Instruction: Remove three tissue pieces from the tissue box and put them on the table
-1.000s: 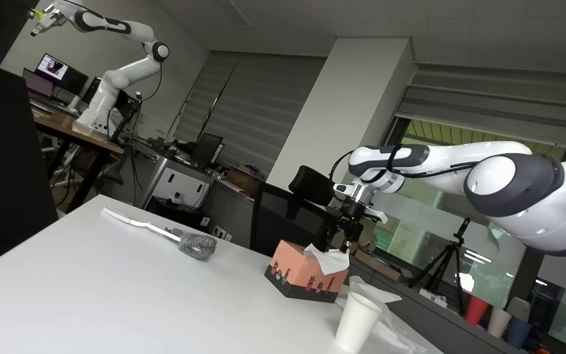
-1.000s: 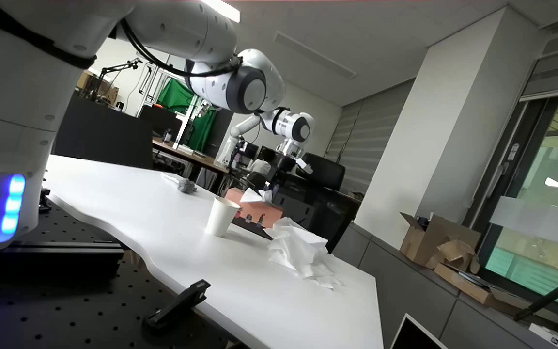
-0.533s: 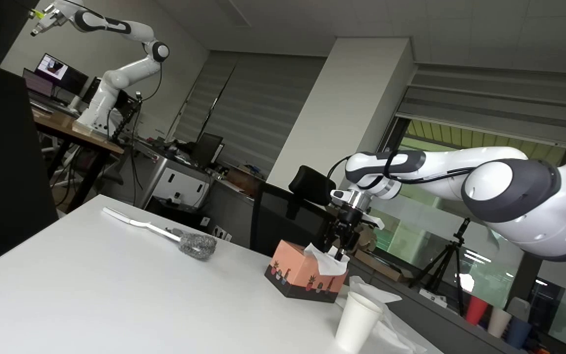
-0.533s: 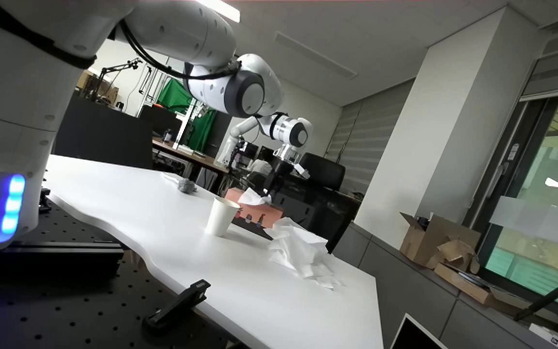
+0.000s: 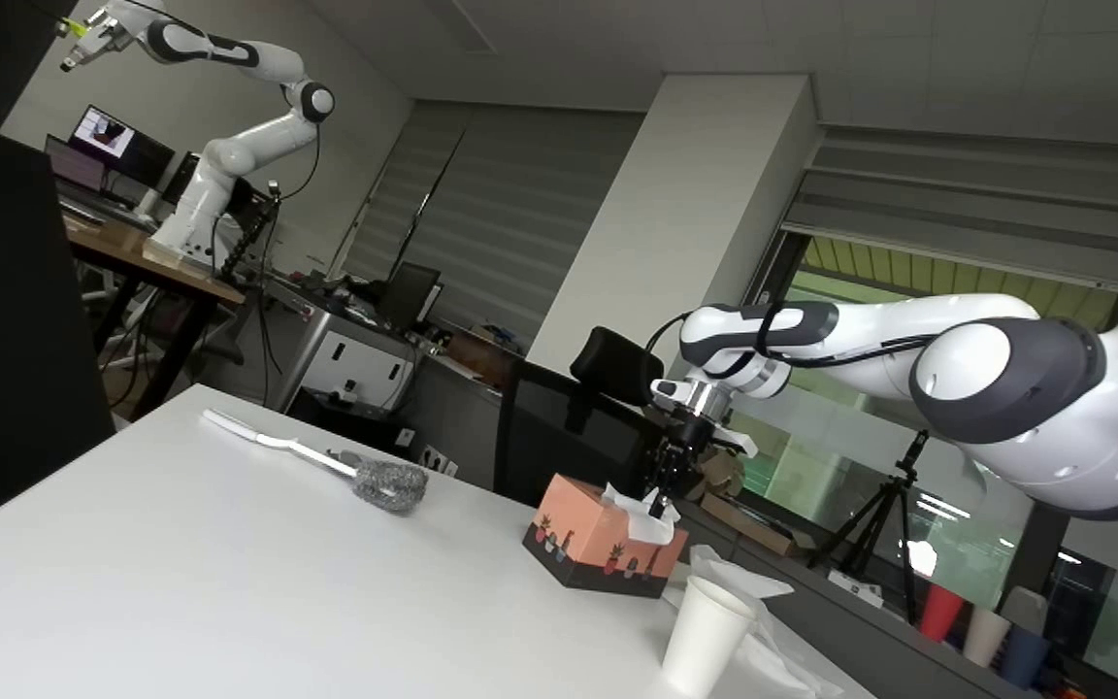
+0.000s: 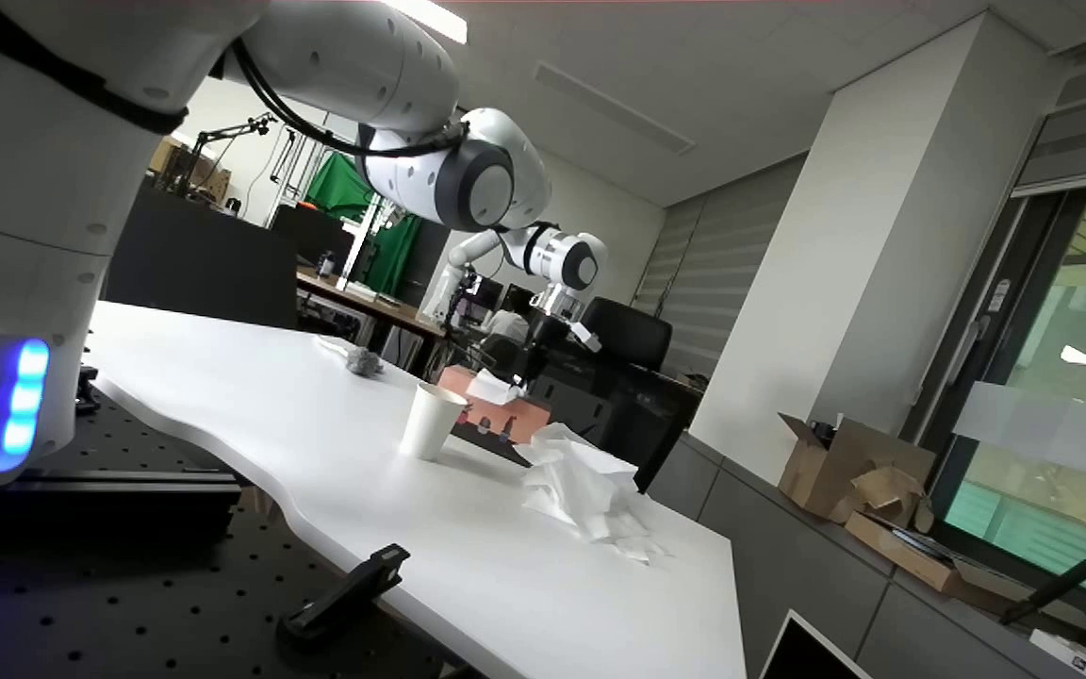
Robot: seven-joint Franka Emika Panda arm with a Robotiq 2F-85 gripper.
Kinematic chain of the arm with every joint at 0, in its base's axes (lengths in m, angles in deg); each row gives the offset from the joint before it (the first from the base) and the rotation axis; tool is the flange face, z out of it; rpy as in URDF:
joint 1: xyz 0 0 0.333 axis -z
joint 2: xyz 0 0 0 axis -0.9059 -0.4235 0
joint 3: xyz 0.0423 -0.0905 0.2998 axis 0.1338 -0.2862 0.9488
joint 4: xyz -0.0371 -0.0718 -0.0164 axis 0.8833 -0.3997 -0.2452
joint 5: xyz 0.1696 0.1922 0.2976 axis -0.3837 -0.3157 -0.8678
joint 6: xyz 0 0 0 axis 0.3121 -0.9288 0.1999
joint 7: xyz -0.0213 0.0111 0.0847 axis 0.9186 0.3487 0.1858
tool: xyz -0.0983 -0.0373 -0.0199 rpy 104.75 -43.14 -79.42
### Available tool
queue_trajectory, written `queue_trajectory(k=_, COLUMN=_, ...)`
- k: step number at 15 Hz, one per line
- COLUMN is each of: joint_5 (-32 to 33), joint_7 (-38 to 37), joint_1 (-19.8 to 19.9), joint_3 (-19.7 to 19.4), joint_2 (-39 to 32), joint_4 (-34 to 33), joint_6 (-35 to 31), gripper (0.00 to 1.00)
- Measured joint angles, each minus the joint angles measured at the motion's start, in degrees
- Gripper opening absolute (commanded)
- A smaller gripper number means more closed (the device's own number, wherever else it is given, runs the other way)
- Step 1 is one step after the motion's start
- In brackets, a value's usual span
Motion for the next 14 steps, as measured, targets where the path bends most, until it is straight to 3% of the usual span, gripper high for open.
queue_trajectory(k=9, joint_5=0.0, joint_7=1.1, joint_1=-0.1, joint_3=0.1, joint_2=0.5, joint_4=-1.5, joint_6=-0.7, gripper=0.00)
queue_trajectory(k=14, joint_5=-1.4, joint_7=4.7, joint_1=1.1, joint_3=1.3, joint_2=3.1, joint_4=-4.3, joint_6=3.0, gripper=0.00)
